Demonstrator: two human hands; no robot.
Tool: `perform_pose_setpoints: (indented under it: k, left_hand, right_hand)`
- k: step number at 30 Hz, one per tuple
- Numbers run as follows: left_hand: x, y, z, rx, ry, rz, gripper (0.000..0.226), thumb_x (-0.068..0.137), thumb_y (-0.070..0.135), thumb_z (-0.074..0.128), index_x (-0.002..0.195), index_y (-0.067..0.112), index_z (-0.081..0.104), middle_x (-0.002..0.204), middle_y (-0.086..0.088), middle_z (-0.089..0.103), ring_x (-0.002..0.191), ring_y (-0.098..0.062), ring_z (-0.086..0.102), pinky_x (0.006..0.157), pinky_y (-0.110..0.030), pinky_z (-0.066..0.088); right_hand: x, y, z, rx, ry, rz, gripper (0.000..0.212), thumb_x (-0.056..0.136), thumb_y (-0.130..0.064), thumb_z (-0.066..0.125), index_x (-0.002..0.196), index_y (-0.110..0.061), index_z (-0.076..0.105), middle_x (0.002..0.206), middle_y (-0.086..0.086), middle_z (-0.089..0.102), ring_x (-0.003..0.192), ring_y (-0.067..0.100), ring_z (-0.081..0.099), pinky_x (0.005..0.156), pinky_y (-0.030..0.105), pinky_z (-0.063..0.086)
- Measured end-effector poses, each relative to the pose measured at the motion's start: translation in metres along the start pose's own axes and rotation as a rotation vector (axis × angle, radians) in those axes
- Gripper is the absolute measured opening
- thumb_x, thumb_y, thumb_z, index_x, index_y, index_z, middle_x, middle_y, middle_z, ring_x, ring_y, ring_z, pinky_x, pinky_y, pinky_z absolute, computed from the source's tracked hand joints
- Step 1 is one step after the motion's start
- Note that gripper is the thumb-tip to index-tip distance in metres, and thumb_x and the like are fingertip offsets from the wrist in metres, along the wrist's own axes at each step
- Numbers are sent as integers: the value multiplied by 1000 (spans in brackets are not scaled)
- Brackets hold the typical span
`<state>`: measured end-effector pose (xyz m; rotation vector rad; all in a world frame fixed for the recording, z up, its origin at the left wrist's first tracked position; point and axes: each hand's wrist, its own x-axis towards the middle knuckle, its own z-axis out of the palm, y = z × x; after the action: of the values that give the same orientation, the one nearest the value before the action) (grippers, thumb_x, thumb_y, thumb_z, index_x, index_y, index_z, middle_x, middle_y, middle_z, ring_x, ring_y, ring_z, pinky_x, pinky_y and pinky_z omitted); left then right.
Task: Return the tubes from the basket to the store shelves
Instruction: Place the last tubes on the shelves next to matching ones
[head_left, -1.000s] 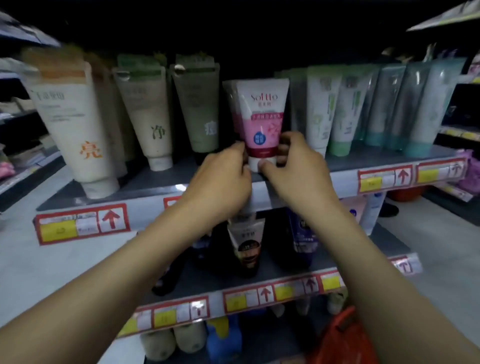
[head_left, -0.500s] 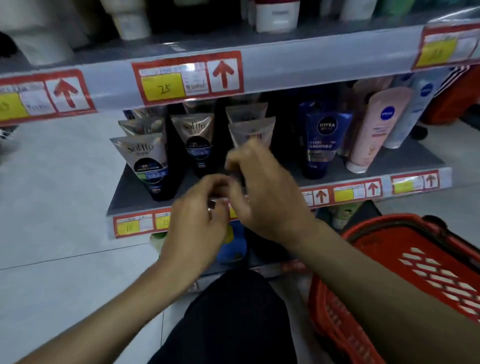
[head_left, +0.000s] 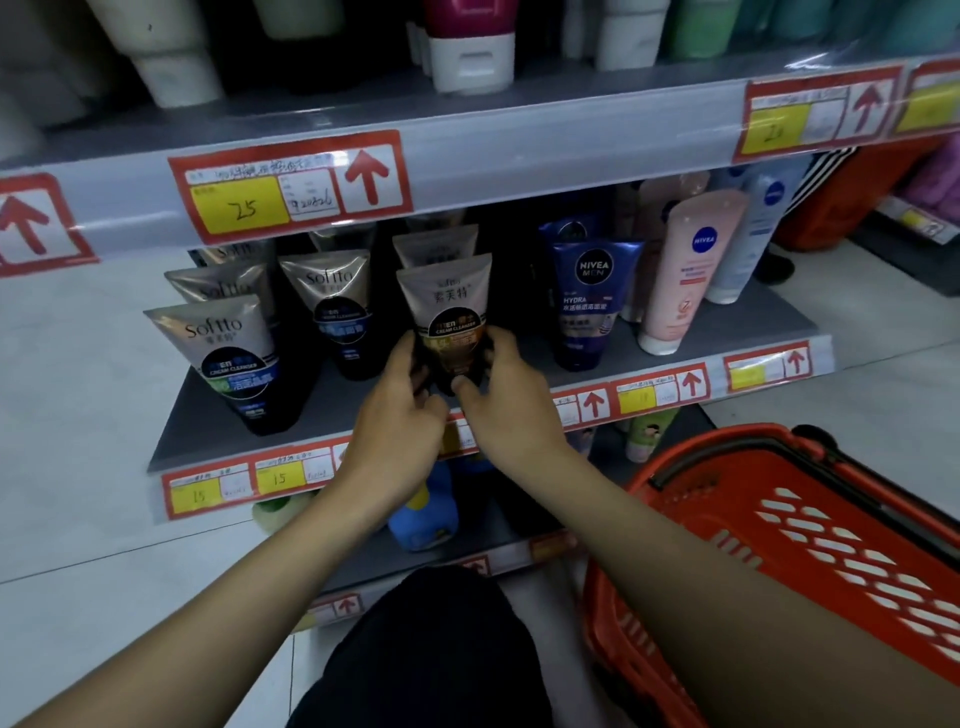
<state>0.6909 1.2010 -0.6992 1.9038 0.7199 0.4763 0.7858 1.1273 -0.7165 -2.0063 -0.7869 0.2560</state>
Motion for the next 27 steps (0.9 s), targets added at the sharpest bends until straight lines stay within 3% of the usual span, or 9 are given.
perform_pose_setpoints:
  k: [5,10,13,15,17,19,22,24,27]
  left_hand:
    - [5,3,5,-19,-8,16,75,75,8,45,147,23,39,137,4,59,128,-6,54,111,-43,43]
    - [10,5,9,0,-19,18,76,71,11,46,145,26,41,130,6,63,121,-9,59,106,-46,46]
    - [10,8,11,12,-13,7,67,79,2,48,142,24,44,125,14,64,119,-4,58,107,-37,47]
    - [4,9,12,19,3,0,65,87,-6,48,144,24,41,122,24,60,117,3,57,99,-17,45]
    - [-7,14,11,68,132,15,64,90,-3,51,148,21,38,129,12,58,115,-1,56,93,-13,42]
    - [-15,18,14,77,227,85,54,91,-2,52,139,19,48,126,-5,58,107,-9,58,87,-13,45]
    - [-17,33,37,80,60,138,44,88,1,52,126,24,56,116,-2,62,101,-10,62,90,-24,53]
    - [-9,48,60,71,-79,78,56,90,-1,52,142,19,46,128,0,58,115,-12,59,102,-33,49]
    - [8,70,89,-12,-117,7,68,87,-1,54,149,17,35,126,8,53,112,-7,54,95,-23,42]
  right_hand:
    - [1,0,2,1,69,14,40,90,-25,58,127,-25,41,114,7,66,104,27,63,85,46,53]
    - [3,0,2,20,94,43,40,90,-27,57,126,-28,41,115,5,66,104,26,63,84,46,53]
    - [3,0,2,26,70,32,40,90,-27,57,126,-29,40,115,6,65,104,26,63,84,47,54]
    - [-2,1,-3,42,92,17,37,92,-27,55,126,-27,42,114,5,65,102,24,63,84,45,54]
    - [-9,4,-17,36,224,-5,28,94,-25,51,122,-22,47,111,3,62,97,19,61,80,39,52]
    - [-15,7,-34,19,448,8,17,95,-20,50,111,-18,50,107,1,57,93,16,55,76,32,47]
    - [-14,19,-55,53,630,139,22,93,-17,53,114,-14,48,113,2,52,100,17,51,80,29,43]
    - [-11,30,-60,35,566,239,39,93,-17,55,129,-10,43,126,8,51,114,23,50,92,33,44]
    - [-9,42,-64,31,444,278,51,94,-18,54,141,-11,36,137,11,49,125,28,47,99,36,41]
